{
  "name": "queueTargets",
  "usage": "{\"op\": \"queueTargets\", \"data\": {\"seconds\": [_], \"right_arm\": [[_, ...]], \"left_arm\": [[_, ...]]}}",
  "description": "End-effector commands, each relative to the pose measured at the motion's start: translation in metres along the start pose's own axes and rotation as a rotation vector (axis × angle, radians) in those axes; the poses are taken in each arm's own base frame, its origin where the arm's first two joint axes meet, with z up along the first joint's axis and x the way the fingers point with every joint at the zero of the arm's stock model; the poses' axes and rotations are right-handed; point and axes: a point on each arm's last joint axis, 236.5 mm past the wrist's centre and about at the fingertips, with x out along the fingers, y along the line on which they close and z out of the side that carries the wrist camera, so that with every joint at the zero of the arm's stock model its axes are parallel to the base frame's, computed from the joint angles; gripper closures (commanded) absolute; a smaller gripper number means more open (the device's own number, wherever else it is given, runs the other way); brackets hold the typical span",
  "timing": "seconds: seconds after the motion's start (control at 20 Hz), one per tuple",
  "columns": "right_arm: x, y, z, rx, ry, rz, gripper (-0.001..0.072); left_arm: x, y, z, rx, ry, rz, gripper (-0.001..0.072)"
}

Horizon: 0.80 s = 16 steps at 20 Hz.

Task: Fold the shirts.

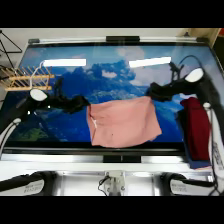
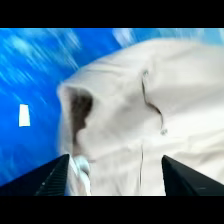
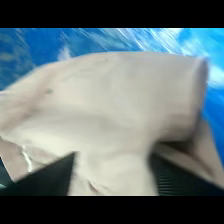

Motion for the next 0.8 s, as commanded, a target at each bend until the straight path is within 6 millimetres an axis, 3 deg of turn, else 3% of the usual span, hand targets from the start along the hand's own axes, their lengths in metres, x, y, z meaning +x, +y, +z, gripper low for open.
{"op": "queueTargets", "data": {"seconds": [0.0, 0.1, 0.15, 0.2, 0.3, 0.35, 0.4, 0.6, 0.65, 0.75], "right_arm": [[0.018, 0.003, 0.041, -0.021, -0.094, 0.110, 0.0040], [-0.018, -0.017, 0.049, -0.101, -0.091, 0.001, 0.0040], [-0.038, -0.033, 0.046, -0.118, -0.068, -0.074, 0.0040], [-0.059, -0.052, 0.037, -0.120, -0.035, -0.161, 0.0040], [-0.098, -0.093, 0.008, -0.100, 0.057, -0.340, 0.0046], [-0.111, -0.105, -0.009, -0.085, 0.106, -0.385, 0.0102], [-0.117, -0.110, -0.023, -0.061, 0.126, -0.390, 0.0107], [-0.096, -0.111, -0.084, 0.026, 0.180, -0.290, 0.0102], [-0.085, -0.111, -0.099, 0.042, 0.213, -0.269, 0.0074], [-0.066, -0.108, -0.121, 0.071, 0.263, -0.213, 0.0074]], "left_arm": [[-0.029, 0.013, 0.059, -0.051, -0.079, -0.032, 0.0019], [-0.075, 0.009, 0.079, -0.018, -0.089, -0.049, 0.0029], [-0.092, 0.011, 0.076, -0.002, -0.060, -0.039, 0.0092], [-0.104, 0.017, 0.062, 0.016, -0.005, -0.012, 0.0224], [-0.112, 0.037, 0.013, 0.054, 0.152, 0.092, 0.0241], [-0.111, 0.046, -0.014, 0.068, 0.221, 0.142, 0.0241], [-0.104, 0.050, -0.042, 0.087, 0.273, 0.157, 0.0242], [-0.054, 0.041, -0.152, 0.128, 0.388, 0.083, 0.0258], [-0.043, 0.035, -0.173, 0.152, 0.404, 0.048, 0.0339], [-0.021, 0.021, -0.199, 0.204, 0.419, -0.006, 0.0377]]}}
